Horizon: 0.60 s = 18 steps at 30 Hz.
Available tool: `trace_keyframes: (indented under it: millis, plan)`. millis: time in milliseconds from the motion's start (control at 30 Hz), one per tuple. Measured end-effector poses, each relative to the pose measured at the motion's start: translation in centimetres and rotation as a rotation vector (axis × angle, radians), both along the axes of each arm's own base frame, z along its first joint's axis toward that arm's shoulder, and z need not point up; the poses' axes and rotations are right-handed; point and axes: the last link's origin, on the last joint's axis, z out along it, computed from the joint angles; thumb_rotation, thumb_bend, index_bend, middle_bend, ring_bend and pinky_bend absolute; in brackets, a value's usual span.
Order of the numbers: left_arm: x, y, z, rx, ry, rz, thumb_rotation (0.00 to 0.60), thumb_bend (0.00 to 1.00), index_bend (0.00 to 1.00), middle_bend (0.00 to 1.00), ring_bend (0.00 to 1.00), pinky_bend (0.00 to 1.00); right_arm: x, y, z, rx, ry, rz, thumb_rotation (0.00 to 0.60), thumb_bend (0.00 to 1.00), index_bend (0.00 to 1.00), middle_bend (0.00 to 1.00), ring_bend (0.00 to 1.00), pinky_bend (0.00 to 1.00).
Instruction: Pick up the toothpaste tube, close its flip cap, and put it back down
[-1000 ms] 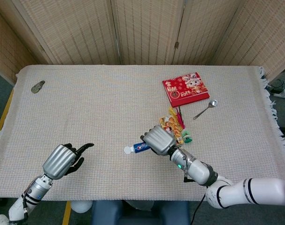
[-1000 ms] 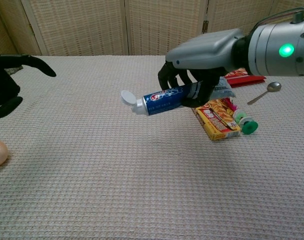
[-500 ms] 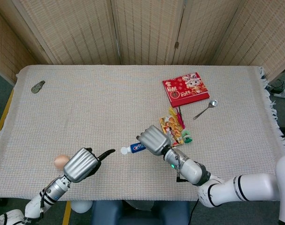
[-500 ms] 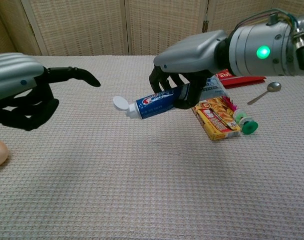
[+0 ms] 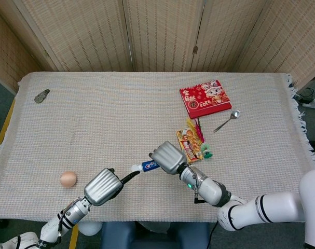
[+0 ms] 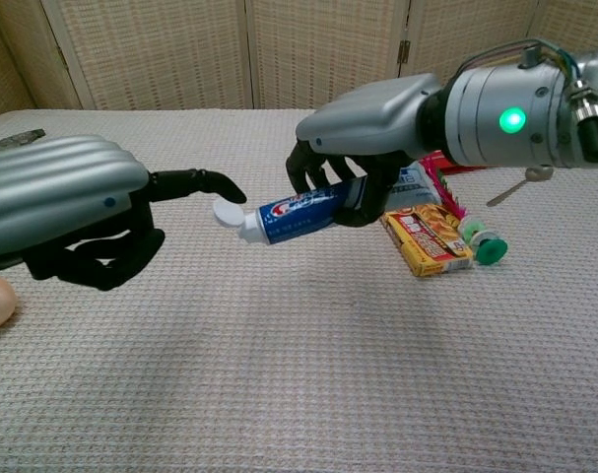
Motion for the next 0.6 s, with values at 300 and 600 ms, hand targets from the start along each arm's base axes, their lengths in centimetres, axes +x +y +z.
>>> trace_keyframes:
  millis: [300,600]
  plan:
    - [-0.9,0.5,-0.5,0.006,0.031,0.044,0.6,0.79,0.17,0.98,0.93,0.74,-0.8,0.3,-0.2,0.02,-0.011,0.006,0.6,0.74,0.69,0.56,0.64,0.56]
    - [-1.8,0.2,-0.6,0.01,0.045,0.063,0.6,0.79,0.18,0.98,0.93,0.74,-0.9,0.2,0.0,0.023,-0.045,-0.004,0.6,0.75,0.69,0.57,0.64,0.56]
